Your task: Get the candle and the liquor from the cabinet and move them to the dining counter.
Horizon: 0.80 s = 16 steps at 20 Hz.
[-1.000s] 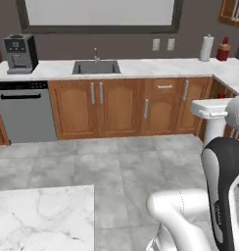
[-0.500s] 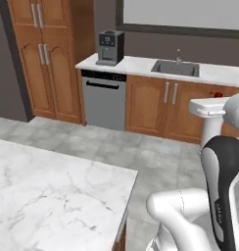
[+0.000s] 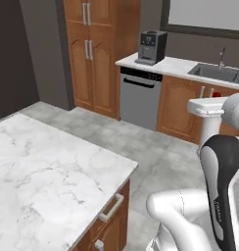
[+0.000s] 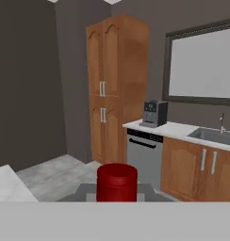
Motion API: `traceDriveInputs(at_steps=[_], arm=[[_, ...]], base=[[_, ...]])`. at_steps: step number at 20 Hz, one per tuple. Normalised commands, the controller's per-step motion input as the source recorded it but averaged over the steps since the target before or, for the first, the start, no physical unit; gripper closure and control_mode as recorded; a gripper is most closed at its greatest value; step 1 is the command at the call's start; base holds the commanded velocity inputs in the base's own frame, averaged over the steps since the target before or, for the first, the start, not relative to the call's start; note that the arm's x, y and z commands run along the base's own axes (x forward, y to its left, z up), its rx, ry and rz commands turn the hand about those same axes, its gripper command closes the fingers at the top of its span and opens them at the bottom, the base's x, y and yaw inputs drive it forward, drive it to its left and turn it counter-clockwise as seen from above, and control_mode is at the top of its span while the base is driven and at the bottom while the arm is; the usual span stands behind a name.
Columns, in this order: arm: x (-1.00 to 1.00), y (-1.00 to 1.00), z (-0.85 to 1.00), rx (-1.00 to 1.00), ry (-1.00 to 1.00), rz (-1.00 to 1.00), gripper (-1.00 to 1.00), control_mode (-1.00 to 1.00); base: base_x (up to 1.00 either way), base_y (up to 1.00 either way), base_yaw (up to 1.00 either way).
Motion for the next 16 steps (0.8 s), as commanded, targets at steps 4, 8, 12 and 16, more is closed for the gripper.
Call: traceDriveInputs(at_steps=[4,8,12,16], arm=[[0.00,0.00,0.00,0.00,0.00,0.00,1.00,1.00],[0.00,0.00,0.00,0.00,0.00,0.00,1.00,1.00],[0.00,0.00,0.00,0.00,0.00,0.00,1.00,1.00],[0.00,0.00,0.00,0.00,0.00,0.00,1.00,1.00]], base=[[-0.98,-0.49,0.16],[-0.52,-0.50,0.56],[-0.04,-0.47,0.73],[0.00,-0.45,0.84]])
